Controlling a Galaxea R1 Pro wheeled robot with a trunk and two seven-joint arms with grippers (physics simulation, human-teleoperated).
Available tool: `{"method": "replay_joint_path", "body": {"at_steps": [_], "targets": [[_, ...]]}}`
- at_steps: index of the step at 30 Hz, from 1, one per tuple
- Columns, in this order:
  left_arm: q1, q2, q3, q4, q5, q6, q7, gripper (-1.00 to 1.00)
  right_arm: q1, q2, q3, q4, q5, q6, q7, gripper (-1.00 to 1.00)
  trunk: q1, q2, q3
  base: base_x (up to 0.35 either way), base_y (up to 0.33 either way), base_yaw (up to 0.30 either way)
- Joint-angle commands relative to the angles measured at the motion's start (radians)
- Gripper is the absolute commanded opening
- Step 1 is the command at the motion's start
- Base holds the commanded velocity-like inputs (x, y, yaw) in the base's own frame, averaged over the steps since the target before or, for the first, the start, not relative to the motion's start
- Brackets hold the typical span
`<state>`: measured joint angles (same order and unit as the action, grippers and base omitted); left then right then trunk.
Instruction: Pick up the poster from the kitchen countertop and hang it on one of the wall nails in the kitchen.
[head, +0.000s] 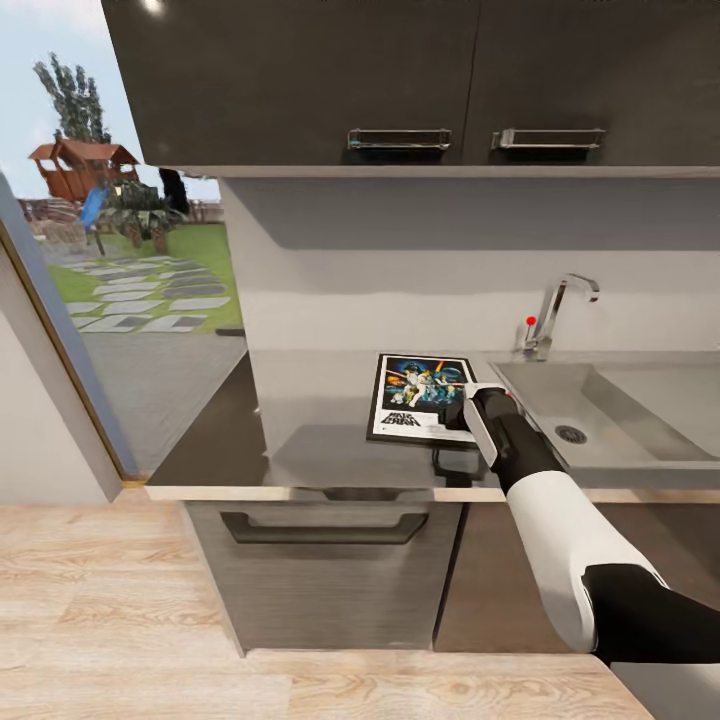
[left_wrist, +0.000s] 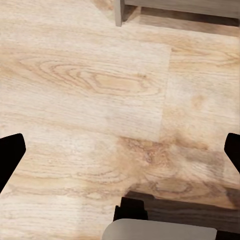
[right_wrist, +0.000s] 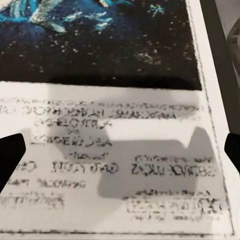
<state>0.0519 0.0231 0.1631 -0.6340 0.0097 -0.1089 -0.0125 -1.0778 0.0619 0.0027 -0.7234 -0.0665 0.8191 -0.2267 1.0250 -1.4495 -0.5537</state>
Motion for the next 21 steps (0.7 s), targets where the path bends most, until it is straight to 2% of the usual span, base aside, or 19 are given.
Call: {"method": "replay_joint_path", "body": {"at_steps": [1,10,21], "targets": [[0.0,0.0,0.001,-0.001,0.001,-0.002,-0.001,1.0,-0.001,0.0,0.0,-0.001,-0.007,0.003,-0.008,1.0,0.0,0.0,-0.001,-0.002,0.0,0.0],[0.0,0.0,0.001,-0.001,0.001,-0.002,-0.001,1.0,-0.001,-0.005,0.002,0.058,-0.006,0.003,-0.025,1.0,0.0,0.0,-0.001,0.0,0.0,0.0],[0.0,0.0,0.001,-0.001,0.001,-0.002,-0.001,1.0,-0.001,-0.005,0.002,0.067,-0.007,0.003,-0.043,1.0,0.0,0.0,-0.001,0.0,0.0,0.0]]}}
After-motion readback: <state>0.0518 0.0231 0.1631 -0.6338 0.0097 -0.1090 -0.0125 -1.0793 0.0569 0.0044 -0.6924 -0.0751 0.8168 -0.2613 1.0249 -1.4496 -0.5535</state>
